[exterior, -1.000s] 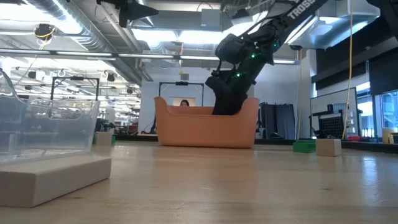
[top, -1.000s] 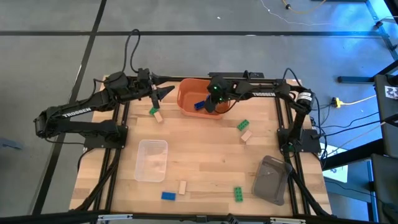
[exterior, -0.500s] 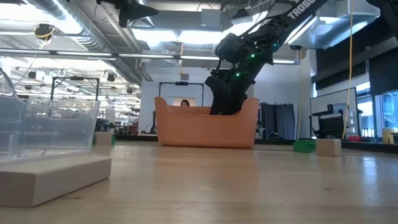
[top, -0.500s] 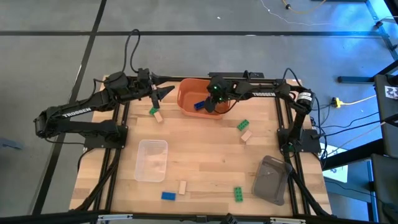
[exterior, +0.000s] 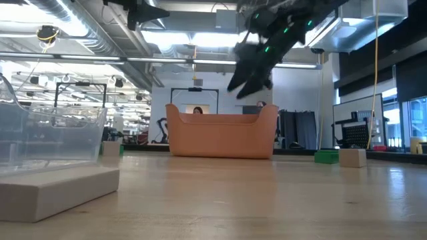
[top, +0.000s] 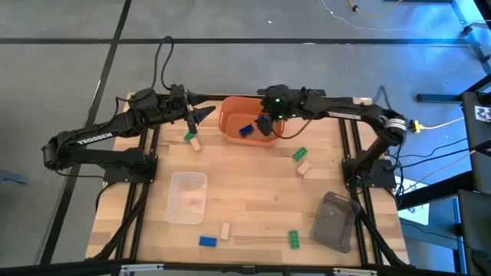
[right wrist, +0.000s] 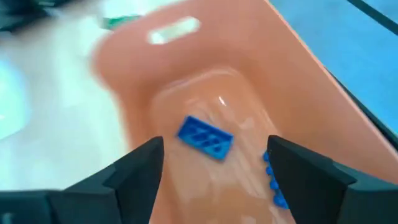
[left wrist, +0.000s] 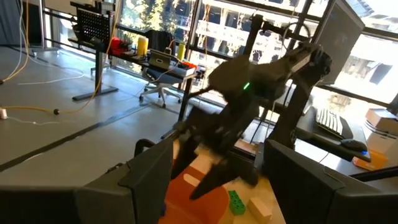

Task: Sort & place blocks by color
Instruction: Put the blue game piece into the orange bin

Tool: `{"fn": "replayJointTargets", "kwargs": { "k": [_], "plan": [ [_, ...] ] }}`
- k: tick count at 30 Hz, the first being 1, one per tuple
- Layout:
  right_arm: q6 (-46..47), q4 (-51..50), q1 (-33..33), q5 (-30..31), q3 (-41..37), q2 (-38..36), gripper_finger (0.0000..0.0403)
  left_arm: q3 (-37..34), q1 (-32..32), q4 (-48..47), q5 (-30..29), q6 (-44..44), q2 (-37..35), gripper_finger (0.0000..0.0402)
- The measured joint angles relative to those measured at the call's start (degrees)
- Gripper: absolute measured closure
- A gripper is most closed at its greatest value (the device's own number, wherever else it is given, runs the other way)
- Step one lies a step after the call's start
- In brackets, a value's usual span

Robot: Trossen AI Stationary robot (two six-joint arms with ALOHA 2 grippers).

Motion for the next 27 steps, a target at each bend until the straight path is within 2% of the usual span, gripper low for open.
{"fn": "replayJointTargets", "kwargs": {
  "k": [3,7,10,15,18,27],
  "plan": [
    [-1.43,-2.31,1.52,-3.09,-2.36,-6.12,0.0124,0.00,0.00,0.04,1.13,-0.04,-0.02,0.0157],
    [1.31,0.53,4.14,-3.31,-9.76,-15.91,0.0130,0.00,-0.02,0.04,3.48,-0.16,0.00,0.0157],
    [6.09,6.85,5.96,-3.18,-16.17,-23.44,0.0131,0.00,-0.02,0.07,5.24,-0.31,0.00,0.0157],
    [11.55,24.18,7.86,-5.01,-24.72,-33.45,0.0131,0.00,-0.03,0.09,7.39,-0.44,0.00,0.0157],
    [12.33,29.45,7.94,-5.55,-27.02,-36.91,0.0131,0.00,-0.02,0.10,7.36,-0.44,-0.01,0.0157],
    [12.12,29.48,7.97,-5.68,-27.11,-39.14,0.0131,0.00,-0.02,0.12,7.02,-0.48,0.00,0.0157]
  ]
}}
